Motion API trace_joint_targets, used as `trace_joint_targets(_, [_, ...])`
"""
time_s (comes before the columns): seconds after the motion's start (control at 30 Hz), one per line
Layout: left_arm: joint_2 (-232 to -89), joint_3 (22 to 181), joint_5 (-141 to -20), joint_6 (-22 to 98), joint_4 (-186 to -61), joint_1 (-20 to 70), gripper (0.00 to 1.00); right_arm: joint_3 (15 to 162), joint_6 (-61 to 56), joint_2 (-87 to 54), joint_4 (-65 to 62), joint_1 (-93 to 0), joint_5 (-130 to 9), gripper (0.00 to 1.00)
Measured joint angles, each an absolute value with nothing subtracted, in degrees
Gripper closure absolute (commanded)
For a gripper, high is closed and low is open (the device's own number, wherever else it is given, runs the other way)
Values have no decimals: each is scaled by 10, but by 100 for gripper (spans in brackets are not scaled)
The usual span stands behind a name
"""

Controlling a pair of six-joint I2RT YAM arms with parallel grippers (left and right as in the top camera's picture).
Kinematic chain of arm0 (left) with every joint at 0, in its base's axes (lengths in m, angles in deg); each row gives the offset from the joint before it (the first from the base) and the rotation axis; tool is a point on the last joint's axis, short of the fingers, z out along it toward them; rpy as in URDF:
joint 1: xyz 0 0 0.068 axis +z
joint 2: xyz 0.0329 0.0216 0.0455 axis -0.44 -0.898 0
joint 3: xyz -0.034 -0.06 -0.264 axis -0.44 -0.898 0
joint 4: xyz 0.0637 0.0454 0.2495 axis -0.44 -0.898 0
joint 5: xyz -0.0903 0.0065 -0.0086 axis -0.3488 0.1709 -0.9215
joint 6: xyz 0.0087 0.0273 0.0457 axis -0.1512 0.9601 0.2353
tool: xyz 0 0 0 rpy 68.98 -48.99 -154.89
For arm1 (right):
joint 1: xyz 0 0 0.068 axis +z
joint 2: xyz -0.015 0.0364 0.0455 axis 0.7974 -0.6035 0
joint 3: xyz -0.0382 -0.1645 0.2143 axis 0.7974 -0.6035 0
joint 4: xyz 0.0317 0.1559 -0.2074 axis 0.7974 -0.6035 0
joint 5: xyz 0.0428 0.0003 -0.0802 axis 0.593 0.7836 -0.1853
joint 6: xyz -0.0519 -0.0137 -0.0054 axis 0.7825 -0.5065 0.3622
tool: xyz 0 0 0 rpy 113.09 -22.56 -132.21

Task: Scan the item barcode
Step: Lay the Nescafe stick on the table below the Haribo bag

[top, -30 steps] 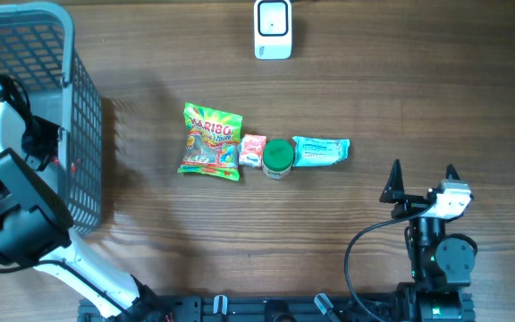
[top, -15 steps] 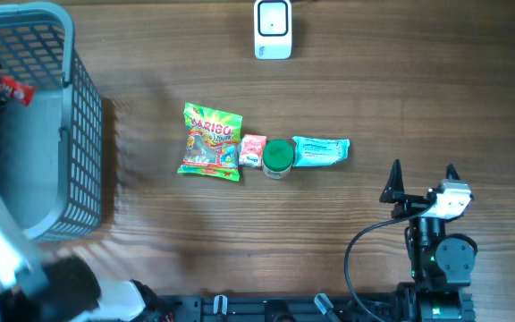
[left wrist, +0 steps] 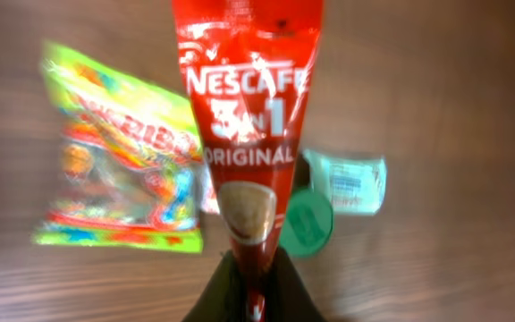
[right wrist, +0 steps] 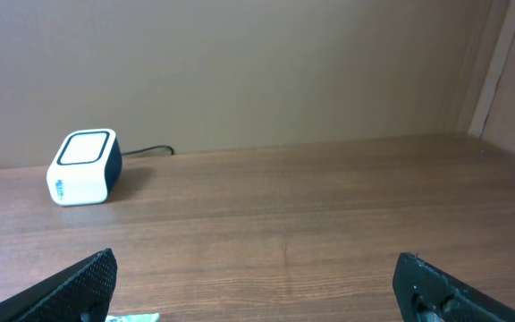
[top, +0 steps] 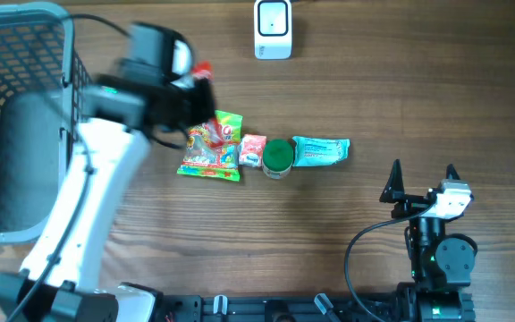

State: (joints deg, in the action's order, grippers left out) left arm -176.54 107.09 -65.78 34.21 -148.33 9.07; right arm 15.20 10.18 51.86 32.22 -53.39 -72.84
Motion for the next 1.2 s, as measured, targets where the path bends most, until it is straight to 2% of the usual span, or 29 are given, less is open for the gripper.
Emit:
trace_joint_targets(0.1, [-1767,983,-643,333,-1428,15,96,152,102,518,322,-534,-728,0])
trace_joint_targets(0.2, [-1767,919,-610,269,-1417,-39,96,152,102,519,322,-534,-729,0])
trace_joint_targets(0.3, [-1767,856,-580,162,-1393,-61,96,152,102,518,322,-534,-728,0])
trace_joint_targets(0.57, [-1767,664,-559,-146,-1204,-92,96,152,102,519,322,-534,-728,0])
trace_joint_targets(0.6, [-1767,655,-559,-165,-1196,-92,92,152,102,518,322,-534,-729,0])
trace_joint_targets(0.63, [-1767,646,-558,-186,-1190,-92,73,152,102,518,322,-534,-729,0])
trace_joint_targets(0.67, [-1767,642,-557,-198,-1185,-92,64,152,102,518,322,-534,-728,0])
trace_joint_targets(0.7, [-1767,639,-558,-206,-1178,-92,44,152,102,518,322,-534,-729,0])
trace_joint_targets(0.73, [-1767,638,-562,-206,-1156,-92,0,152,102,518,322,-534,-728,0])
trace_joint_targets(0.83, [-1766,642,-584,-150,-1107,-92,0,152,102,519,322,-534,-729,0])
trace_joint_targets(0.97, [-1750,670,-568,-73,-1125,-92,0,152,102,519,322,-534,-728,0])
trace_joint_targets(1.1, [-1690,747,-475,27,-1137,-92,0,152,102,518,322,-534,-729,1])
trace_joint_targets(1.2, [-1644,844,-365,147,-1122,-92,0,152,102,518,322,-534,-728,0])
